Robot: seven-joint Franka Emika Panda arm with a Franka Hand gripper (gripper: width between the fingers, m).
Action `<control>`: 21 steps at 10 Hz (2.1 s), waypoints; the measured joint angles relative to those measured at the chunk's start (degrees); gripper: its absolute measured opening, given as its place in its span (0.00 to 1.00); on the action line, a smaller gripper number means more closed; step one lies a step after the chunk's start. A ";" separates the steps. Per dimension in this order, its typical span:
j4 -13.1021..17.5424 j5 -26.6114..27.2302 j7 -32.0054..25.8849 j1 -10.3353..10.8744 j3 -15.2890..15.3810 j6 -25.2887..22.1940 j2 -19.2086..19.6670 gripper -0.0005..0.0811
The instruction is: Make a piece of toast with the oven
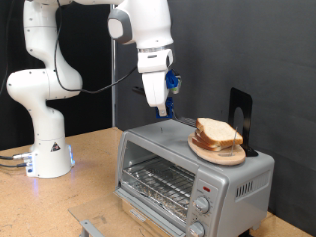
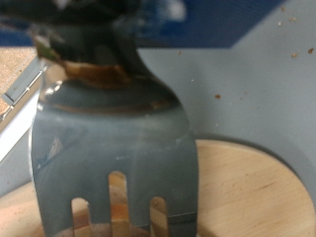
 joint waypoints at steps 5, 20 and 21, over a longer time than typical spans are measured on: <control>3.06 -1.32 1.72 -0.82 -0.63 -1.82 4.15 0.50; 4.35 -4.32 5.25 -0.32 2.63 4.34 8.13 0.50; 4.35 -4.45 6.82 -0.29 2.99 4.97 8.39 0.50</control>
